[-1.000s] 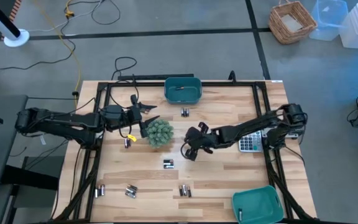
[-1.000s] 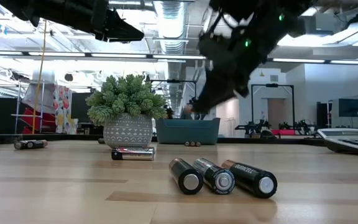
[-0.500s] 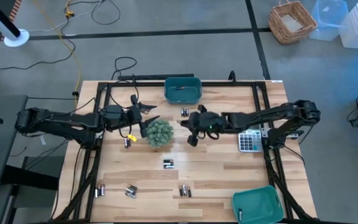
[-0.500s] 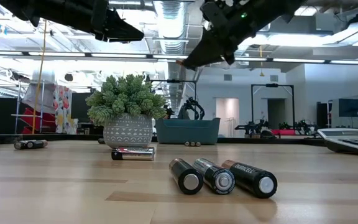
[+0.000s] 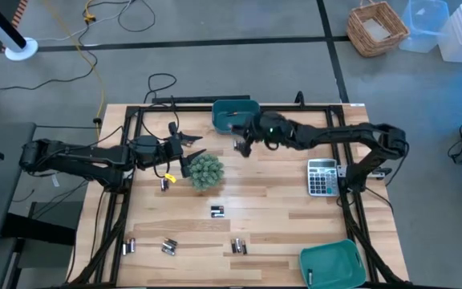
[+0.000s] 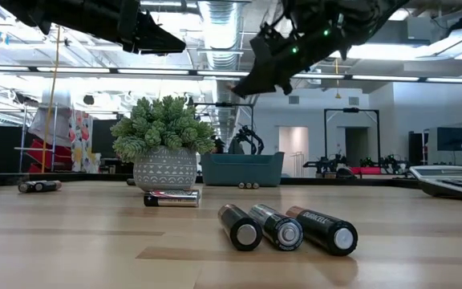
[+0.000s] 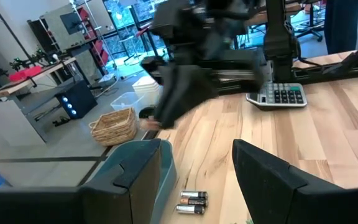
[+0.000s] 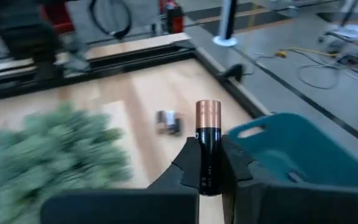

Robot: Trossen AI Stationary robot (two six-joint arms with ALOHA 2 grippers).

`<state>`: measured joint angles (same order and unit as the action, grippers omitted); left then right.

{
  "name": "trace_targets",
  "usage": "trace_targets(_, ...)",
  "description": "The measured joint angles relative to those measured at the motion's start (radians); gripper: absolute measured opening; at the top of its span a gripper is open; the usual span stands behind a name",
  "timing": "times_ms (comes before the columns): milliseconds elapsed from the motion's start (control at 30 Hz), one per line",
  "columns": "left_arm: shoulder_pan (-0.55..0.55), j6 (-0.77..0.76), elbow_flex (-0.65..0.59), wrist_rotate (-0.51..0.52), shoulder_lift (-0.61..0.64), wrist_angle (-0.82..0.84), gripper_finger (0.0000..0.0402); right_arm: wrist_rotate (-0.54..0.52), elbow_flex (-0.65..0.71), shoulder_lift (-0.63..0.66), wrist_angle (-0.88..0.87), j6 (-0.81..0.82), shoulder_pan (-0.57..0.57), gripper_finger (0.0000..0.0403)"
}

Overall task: Sort batteries
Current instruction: Put the black battery into the blue bin

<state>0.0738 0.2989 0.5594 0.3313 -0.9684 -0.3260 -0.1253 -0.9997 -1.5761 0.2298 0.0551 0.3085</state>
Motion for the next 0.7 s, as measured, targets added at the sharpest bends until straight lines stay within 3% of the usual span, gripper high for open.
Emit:
trace_targets(300,0.000,0.004,0.000,0.000,0.000,0.000,0.0192,0.000,0.000,0.000,0.076,0.073,0.153,0.0028)
trace_targets(533,0.000,0.011,0.000,0.000,0.000,-0.002,0.0192,-0.002,0.000,-0.020,0.145,0.079,0.199,0.0028)
trace_targets(700,0.006,0.015,0.000,0.000,0.000,-0.014,0.0192,-0.001,-0.032,-0.108,0.162,0.098,0.215,0.0031)
